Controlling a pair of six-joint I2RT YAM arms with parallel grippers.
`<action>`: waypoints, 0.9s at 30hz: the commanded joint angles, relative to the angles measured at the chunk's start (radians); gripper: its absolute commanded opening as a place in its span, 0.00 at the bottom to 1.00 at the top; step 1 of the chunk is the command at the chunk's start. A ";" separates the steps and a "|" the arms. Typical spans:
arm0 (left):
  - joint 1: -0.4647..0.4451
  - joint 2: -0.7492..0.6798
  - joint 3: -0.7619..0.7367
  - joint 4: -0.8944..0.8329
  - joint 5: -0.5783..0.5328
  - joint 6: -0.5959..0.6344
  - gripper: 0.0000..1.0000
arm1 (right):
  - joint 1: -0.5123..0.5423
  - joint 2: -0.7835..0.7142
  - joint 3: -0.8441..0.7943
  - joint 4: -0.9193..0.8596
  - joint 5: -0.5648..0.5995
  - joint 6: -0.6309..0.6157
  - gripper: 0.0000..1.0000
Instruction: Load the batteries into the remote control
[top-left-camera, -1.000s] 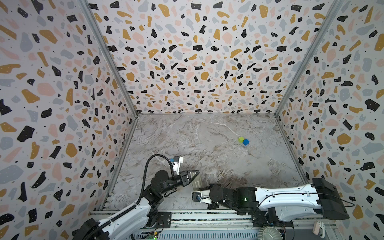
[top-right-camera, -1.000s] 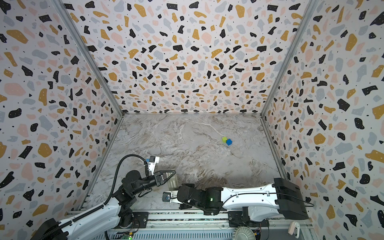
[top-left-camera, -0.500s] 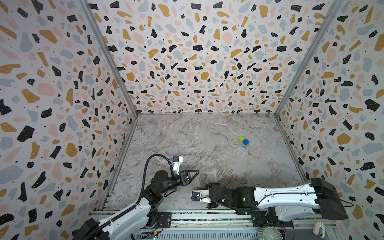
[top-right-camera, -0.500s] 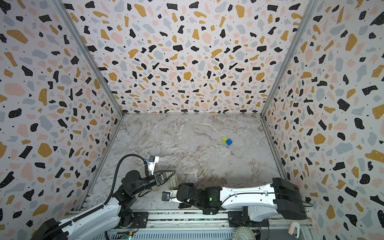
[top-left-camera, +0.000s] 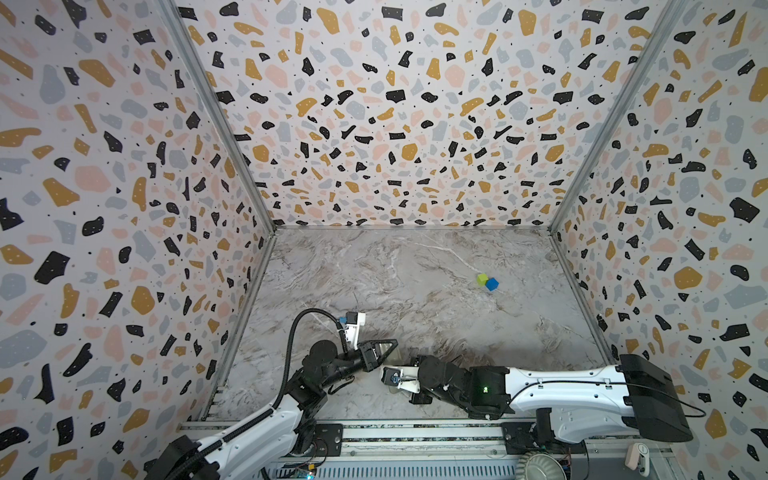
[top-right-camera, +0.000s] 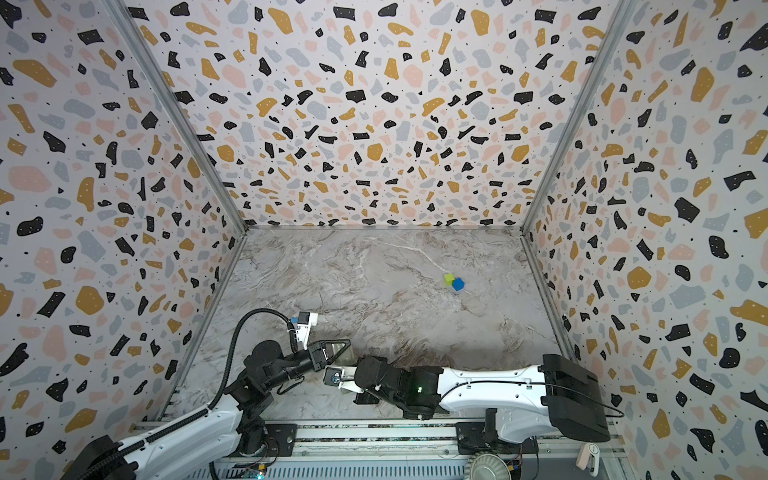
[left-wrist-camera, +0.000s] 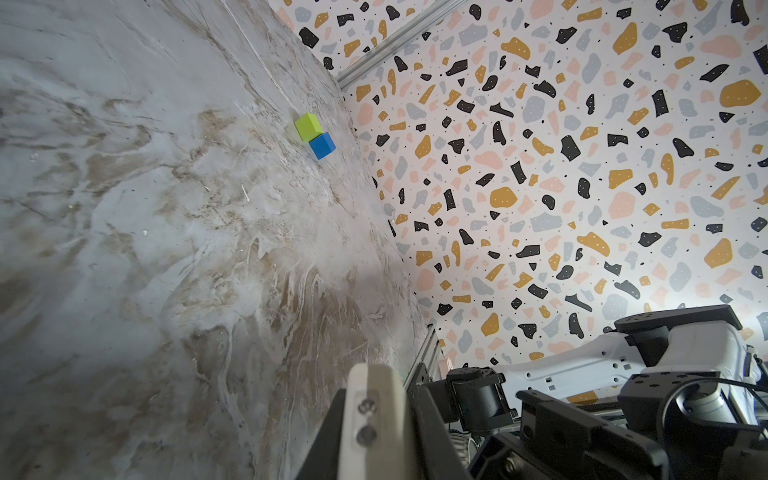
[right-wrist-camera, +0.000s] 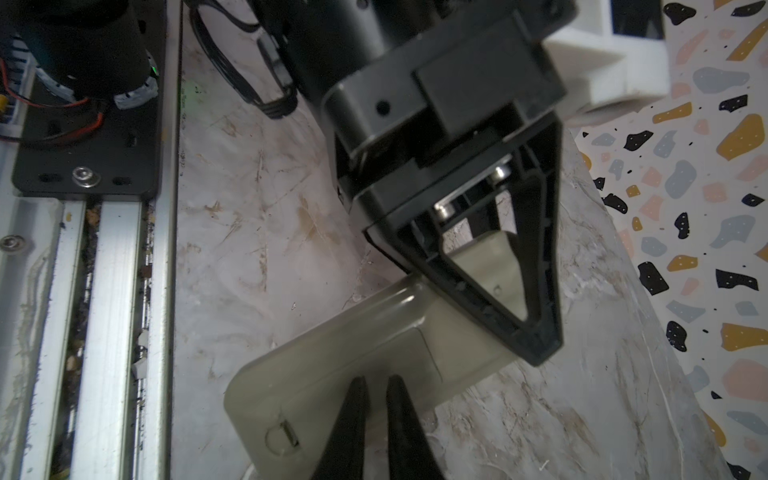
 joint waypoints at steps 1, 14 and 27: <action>-0.004 -0.014 0.024 0.059 -0.033 -0.009 0.00 | -0.010 -0.045 0.023 -0.059 0.060 0.091 0.32; -0.004 0.017 0.069 0.058 -0.266 -0.024 0.00 | -0.122 -0.101 -0.032 0.061 -0.105 0.625 0.79; -0.005 0.051 0.071 0.107 -0.306 -0.054 0.00 | -0.174 0.076 0.013 0.126 -0.189 0.696 0.79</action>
